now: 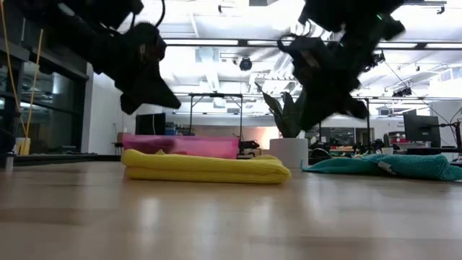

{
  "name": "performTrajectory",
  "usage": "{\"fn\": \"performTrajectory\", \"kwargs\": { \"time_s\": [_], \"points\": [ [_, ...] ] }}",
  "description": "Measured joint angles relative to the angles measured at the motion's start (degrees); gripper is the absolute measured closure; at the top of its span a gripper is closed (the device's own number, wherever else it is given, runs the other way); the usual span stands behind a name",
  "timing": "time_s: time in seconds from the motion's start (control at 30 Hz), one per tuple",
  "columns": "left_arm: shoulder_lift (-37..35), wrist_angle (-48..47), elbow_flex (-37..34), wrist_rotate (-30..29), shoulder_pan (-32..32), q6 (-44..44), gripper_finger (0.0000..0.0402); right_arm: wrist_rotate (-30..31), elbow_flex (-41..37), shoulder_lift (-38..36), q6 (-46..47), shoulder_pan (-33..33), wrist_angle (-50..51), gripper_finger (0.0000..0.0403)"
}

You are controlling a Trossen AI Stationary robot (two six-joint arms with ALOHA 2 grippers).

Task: Fold microfiber towels
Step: Fold the yellow microfiber towel

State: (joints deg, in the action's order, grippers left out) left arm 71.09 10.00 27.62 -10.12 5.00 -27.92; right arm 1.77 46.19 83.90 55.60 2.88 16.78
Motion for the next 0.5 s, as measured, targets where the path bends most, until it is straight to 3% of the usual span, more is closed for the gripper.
{"fn": "performTrajectory", "kwargs": {
  "time_s": [0.1, 0.23, 0.5],
  "points": [
    [0.58, -4.30, 0.02, 0.68, 0.77, -1.19, 0.0401, -4.01, -6.95, 0.00, 9.57, 1.02, -13.80, 0.0369],
    [2.24, -9.70, -0.04, 1.28, -0.71, -3.44, 0.0401, -2.71, -14.69, 0.04, 21.71, 2.66, -30.50, 0.0305],
    [6.44, -11.24, -0.04, 1.27, -4.45, -6.37, 0.0402, -1.85, -16.52, 3.50, 31.37, 4.04, -34.23, 0.0174]
  ]
}}
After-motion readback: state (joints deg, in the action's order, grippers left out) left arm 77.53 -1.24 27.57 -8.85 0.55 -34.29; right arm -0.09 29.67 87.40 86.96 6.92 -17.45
